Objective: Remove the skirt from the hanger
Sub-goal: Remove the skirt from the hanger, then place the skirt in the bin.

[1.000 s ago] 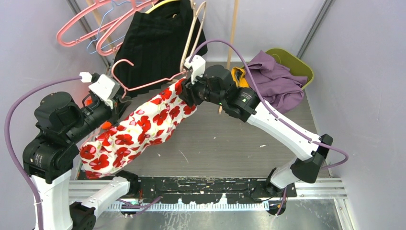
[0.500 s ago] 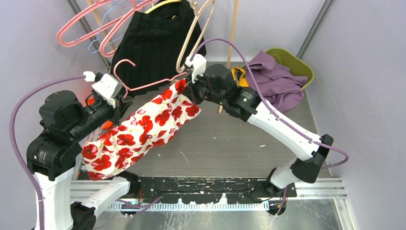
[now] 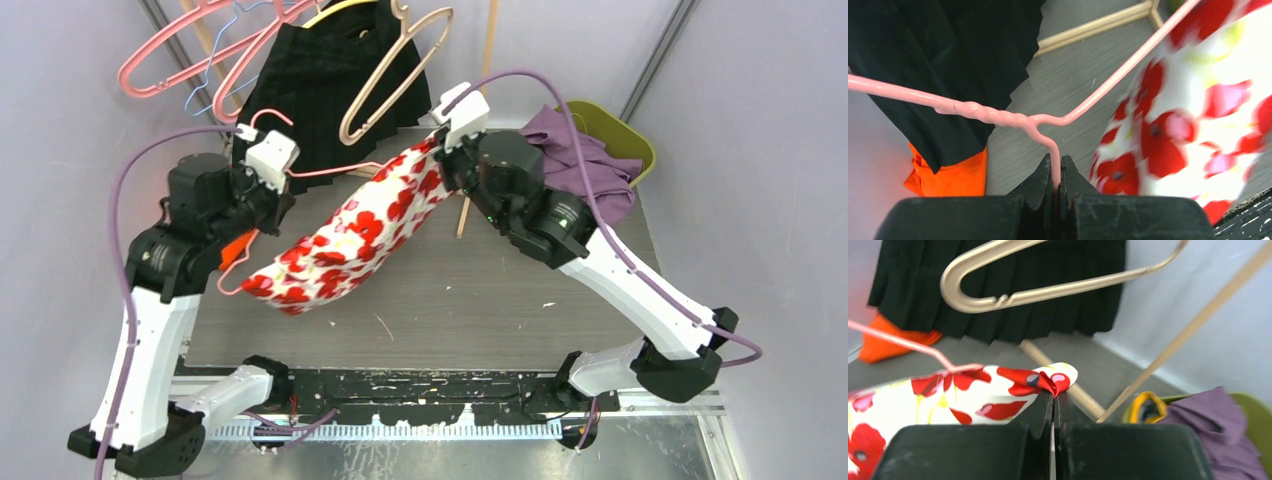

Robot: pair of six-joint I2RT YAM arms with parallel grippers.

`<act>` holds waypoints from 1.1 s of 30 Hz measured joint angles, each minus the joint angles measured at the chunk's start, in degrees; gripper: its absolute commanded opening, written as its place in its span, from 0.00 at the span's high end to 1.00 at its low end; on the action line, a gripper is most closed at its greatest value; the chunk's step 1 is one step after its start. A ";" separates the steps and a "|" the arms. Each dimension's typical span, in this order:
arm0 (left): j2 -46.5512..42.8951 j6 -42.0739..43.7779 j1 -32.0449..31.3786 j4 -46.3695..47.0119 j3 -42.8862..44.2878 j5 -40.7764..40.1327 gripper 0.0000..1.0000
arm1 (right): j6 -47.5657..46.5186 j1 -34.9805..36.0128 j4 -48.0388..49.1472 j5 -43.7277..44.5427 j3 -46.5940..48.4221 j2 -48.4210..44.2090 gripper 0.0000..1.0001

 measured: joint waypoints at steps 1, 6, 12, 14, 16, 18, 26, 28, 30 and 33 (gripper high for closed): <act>0.72 0.00 0.00 0.28 -0.72 -0.57 1.00 | -1.70 -0.02 1.09 2.05 0.00 -0.90 0.99; 3.02 0.02 0.00 0.98 -3.58 -2.69 1.00 | -11.06 -0.68 6.93 10.75 3.17 -2.47 0.99; 2.40 0.00 -0.07 4.00 -4.68 -3.23 1.00 | -21.31 -5.03 16.24 16.41 5.33 -2.03 0.99; 1.86 -0.09 -0.28 5.16 -5.38 -3.17 1.00 | -22.69 -7.78 16.76 16.70 7.02 -0.79 0.99; 1.55 -0.20 -0.50 6.32 -5.62 -3.08 1.00 | -23.69 -9.97 16.79 16.70 8.98 0.92 0.99; 1.36 -0.04 -0.50 6.67 -5.64 -3.52 1.00 | -25.31 -12.11 17.20 17.09 11.67 3.28 0.99; -1.92 3.56 -0.20 0.20 -8.26 -6.75 1.00 | -32.33 -21.59 25.75 22.49 19.69 5.92 0.99; -2.58 4.09 -0.20 -0.44 -8.26 -7.28 1.00 | -33.81 -23.65 28.76 23.45 20.37 5.40 0.99; -3.17 4.68 -0.20 -0.81 -8.26 -7.61 1.00 | -34.73 -25.42 30.97 24.20 20.41 4.94 0.99; -3.74 5.05 -0.20 -1.20 -8.26 -7.93 1.00 | -35.23 -28.09 32.89 24.79 20.39 4.79 0.99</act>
